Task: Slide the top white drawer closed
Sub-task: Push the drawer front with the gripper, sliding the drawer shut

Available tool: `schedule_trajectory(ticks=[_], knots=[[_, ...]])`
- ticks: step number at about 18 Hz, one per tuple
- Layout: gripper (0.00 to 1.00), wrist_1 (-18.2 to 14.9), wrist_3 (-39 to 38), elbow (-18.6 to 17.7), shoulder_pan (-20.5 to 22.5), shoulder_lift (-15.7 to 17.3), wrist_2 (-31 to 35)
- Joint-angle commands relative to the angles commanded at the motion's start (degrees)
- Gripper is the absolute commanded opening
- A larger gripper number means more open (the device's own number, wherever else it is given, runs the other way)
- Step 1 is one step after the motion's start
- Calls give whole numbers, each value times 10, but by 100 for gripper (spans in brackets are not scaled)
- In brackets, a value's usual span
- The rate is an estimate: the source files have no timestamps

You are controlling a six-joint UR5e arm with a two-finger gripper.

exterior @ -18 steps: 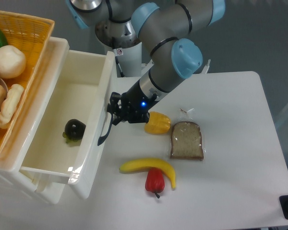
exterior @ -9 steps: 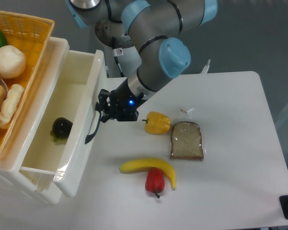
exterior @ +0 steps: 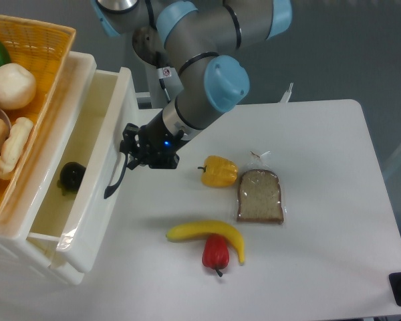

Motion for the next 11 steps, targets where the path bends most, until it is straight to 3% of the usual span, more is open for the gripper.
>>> schedule_trajectory(ticks=[11], knots=[[8, 3, -10, 0, -30, 1, 1]])
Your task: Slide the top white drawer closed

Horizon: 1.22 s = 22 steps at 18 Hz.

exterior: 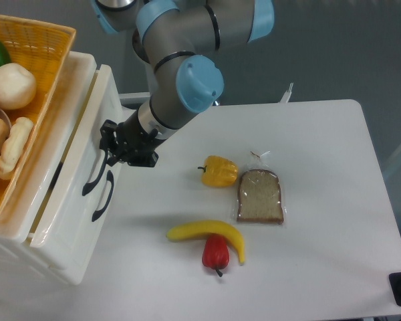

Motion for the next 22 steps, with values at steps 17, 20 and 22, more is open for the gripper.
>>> schedule_trajectory(ticks=[17, 20, 22], knots=[[74, 86, 14, 28, 75, -18, 60], [100, 99, 13, 64, 101, -43, 86], [100, 102, 15, 78, 119, -54, 113]])
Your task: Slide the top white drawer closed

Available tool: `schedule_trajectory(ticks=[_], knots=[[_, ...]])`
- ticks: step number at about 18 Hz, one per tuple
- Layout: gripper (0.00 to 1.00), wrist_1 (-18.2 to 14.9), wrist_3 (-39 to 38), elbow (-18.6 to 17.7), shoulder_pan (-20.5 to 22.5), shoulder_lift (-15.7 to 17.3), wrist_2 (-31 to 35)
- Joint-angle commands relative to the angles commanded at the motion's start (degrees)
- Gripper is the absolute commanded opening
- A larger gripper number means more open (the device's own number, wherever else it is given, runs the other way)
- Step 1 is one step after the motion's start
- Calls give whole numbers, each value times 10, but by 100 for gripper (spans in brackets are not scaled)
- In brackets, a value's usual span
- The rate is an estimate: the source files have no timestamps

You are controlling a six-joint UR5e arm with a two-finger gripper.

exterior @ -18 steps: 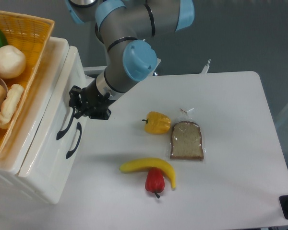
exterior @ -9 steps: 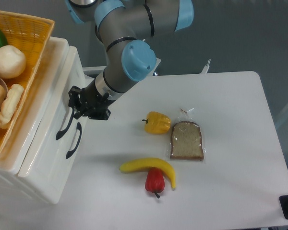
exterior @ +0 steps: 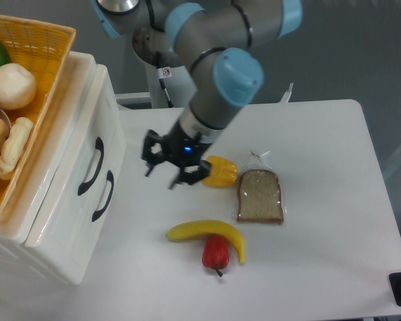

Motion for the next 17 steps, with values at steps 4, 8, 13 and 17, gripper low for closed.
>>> schedule_trajectory(ticks=[4, 8, 13, 17], knots=[[100, 40, 61, 12, 29, -29, 90], [100, 71, 172, 40, 55, -73, 171], [100, 78, 332, 55, 84, -106, 215], [100, 80, 382, 72, 98, -124, 215]])
